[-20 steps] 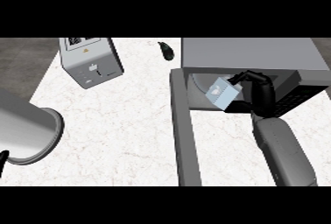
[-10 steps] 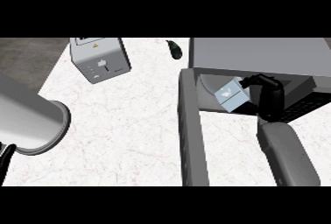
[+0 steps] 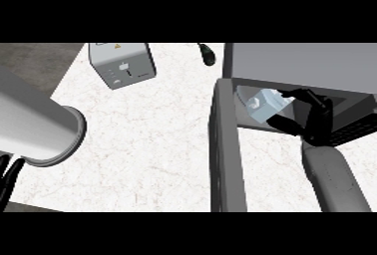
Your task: Pick up the milk, place it into the microwave and close the microwave
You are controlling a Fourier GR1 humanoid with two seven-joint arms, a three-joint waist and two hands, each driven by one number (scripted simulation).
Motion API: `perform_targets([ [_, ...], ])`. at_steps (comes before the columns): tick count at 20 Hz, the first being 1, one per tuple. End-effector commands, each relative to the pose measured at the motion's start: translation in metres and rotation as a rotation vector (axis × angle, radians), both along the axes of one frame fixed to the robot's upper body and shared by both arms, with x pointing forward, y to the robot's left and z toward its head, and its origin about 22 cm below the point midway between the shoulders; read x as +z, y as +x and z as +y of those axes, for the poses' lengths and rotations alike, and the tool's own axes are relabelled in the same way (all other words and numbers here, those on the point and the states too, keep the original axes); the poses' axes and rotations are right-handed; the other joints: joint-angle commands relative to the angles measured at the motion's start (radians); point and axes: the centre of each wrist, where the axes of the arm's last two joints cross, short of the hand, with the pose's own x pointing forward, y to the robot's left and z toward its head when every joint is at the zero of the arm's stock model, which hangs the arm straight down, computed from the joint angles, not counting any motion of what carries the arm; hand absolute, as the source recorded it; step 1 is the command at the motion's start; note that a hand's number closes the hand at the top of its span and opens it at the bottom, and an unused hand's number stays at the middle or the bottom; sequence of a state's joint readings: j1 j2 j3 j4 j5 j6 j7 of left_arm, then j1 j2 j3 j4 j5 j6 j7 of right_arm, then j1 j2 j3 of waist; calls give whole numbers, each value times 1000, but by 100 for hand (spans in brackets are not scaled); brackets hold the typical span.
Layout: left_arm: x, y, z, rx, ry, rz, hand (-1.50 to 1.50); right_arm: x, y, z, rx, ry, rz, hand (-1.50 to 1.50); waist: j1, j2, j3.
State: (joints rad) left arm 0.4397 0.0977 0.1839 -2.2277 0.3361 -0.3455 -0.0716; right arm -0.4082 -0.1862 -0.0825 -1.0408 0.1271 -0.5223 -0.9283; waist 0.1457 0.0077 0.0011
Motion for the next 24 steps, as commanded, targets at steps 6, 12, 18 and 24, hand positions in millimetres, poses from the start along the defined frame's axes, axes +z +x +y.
perform_targets([
  [6, 4, 11, -5, -34, 37, -13, -150, -10, 19, 12, -126, 44, 206, -150, 78, 72, -2],
  [12, 3, 17, -12, -87, 40, -12, -150, -10, 20, 26, -34, 99, 240, -150, 98, 69, -1],
  [18, 2, 23, -19, -95, 45, -12, -150, -14, 25, 36, -26, 149, 298, -150, 80, 63, 0],
  [24, 1, 25, -25, -102, 48, -3, -150, -8, 35, 30, -44, 123, 325, -150, 62, 53, -1],
])
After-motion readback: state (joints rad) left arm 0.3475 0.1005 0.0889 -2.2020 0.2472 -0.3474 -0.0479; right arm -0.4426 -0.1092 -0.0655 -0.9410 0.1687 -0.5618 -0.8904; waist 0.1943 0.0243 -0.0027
